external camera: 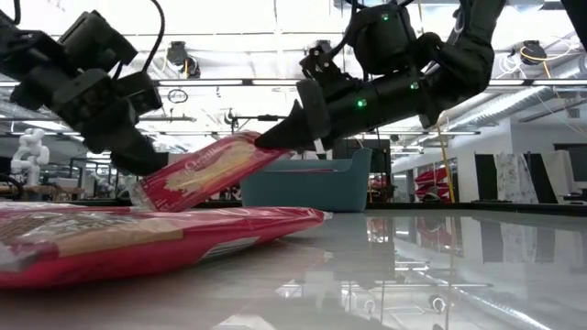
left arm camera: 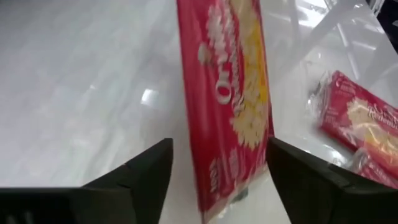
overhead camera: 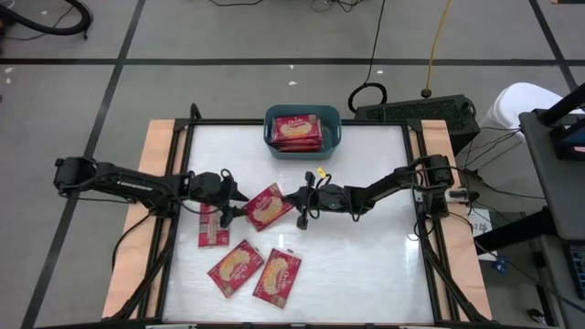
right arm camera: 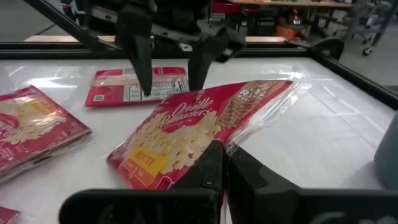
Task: Sort popcorn bags into baskets
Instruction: Put the red popcorn bag into the green bin
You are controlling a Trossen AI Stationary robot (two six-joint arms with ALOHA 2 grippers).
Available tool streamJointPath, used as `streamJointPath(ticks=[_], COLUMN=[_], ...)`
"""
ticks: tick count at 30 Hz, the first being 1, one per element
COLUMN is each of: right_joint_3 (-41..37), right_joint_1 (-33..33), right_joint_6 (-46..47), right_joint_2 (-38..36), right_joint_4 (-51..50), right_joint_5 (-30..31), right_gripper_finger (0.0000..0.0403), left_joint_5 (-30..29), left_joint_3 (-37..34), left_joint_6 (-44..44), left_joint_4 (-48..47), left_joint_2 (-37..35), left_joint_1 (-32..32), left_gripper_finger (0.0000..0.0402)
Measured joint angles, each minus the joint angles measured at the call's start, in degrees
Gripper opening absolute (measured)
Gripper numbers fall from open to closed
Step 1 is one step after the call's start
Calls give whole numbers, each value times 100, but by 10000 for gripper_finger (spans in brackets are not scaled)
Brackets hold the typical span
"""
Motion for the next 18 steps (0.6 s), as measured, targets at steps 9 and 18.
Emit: streamJointPath(ticks=[9,18], right_joint_3=[0,2], right_joint_1=[10,9], right_joint_6=[-483,-561], right_joint_2=[0,-3], right_joint_4=[111,138], right_joint_5=[161,205], right_gripper_finger=[0,0], left_joint_5=[217,113], left_joint_3=[-371,-341], left_joint_6=[163,403], left_joint_4=[628,1004], left_joint_2=[-2,3], left_joint_1=[-58,-81], left_gripper_finger=[203,21])
